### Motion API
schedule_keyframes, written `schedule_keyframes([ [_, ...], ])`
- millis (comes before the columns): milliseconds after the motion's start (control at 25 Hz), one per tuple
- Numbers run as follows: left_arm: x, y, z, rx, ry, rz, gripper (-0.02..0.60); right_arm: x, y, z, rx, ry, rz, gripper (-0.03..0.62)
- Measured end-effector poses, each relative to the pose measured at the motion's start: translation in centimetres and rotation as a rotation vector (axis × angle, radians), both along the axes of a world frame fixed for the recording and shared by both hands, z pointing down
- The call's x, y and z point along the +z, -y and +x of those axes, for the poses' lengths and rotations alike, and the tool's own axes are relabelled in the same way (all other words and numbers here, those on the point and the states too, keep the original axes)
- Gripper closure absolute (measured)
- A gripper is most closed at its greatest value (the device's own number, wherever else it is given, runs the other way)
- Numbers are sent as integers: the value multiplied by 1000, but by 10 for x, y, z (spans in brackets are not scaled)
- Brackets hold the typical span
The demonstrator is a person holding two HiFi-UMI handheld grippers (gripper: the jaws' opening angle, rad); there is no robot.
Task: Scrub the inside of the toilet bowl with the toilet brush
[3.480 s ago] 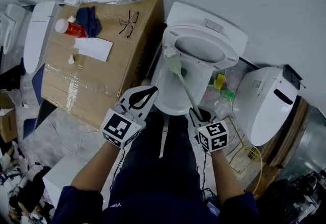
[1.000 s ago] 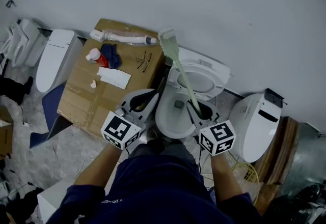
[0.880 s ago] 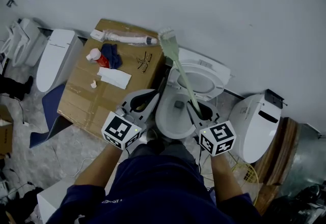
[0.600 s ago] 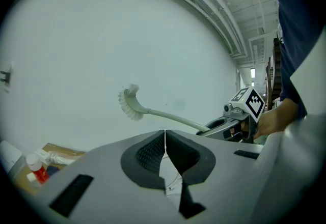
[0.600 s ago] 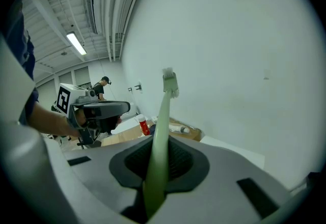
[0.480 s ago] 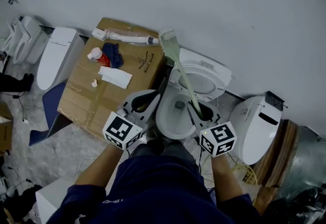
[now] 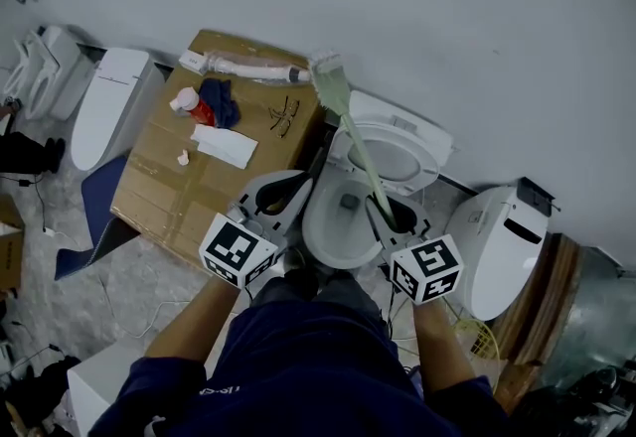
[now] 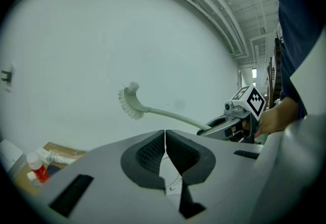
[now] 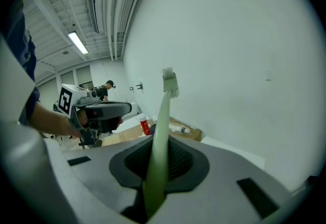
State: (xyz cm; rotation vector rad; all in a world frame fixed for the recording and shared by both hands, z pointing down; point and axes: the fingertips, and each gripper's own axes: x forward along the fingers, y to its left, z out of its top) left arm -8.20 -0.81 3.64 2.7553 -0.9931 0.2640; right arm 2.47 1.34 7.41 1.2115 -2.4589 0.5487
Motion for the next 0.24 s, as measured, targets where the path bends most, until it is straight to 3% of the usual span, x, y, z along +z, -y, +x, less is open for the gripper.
schedule_keyframes([
  [240, 0, -1, 1, 1, 0, 1, 549, -4, 1, 0, -3, -1, 10, 545],
])
